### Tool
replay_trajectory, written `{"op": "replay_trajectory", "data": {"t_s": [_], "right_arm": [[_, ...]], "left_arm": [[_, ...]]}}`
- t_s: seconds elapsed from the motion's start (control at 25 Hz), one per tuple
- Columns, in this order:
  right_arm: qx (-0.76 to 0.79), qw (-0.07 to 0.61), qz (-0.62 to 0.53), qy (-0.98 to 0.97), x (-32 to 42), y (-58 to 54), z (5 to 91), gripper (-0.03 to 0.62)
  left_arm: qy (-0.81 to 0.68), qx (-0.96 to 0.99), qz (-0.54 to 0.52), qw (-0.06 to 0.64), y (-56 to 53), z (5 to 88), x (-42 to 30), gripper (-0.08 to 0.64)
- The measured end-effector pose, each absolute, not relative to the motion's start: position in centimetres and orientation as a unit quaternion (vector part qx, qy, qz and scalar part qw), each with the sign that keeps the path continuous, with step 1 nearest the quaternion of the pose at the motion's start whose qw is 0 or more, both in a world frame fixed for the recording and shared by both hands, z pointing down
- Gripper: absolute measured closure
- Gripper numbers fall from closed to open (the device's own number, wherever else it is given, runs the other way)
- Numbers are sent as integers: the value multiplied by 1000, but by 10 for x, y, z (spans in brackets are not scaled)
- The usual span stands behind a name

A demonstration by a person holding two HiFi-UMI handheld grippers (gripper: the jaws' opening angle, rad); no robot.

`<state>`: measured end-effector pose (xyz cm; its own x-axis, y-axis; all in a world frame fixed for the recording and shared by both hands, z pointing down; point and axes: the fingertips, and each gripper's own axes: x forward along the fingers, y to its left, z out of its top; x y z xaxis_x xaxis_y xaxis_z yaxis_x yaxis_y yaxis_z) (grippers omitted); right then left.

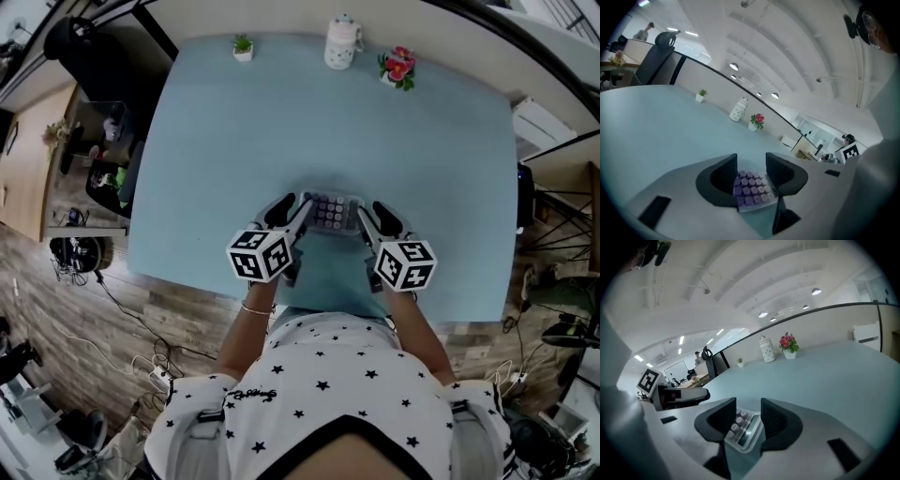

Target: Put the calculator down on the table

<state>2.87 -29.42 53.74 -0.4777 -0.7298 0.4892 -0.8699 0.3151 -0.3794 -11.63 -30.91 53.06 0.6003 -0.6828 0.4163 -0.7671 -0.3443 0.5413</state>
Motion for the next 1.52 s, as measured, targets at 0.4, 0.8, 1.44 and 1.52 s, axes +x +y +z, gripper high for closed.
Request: {"op": "replay_trajectory", "data": {"t_s": [0.4,0.8,1.44,1.52], "right_arm": [[528,4,222,-820,41,-302,450,573],[527,-31,197,-827,43,-296,418,595],[522,-25,215,-825,40,-290,426,595],[522,-25,216,-824,40,-290,427,595]], "left_arm": [[-422,853,28,305,-307,460,-117,508],[-418,881,52,215,-298,424,-115,518],[-414,884,67,205,-294,428,-109,518],[-414,885,68,204,-294,428,-109,518]]}}
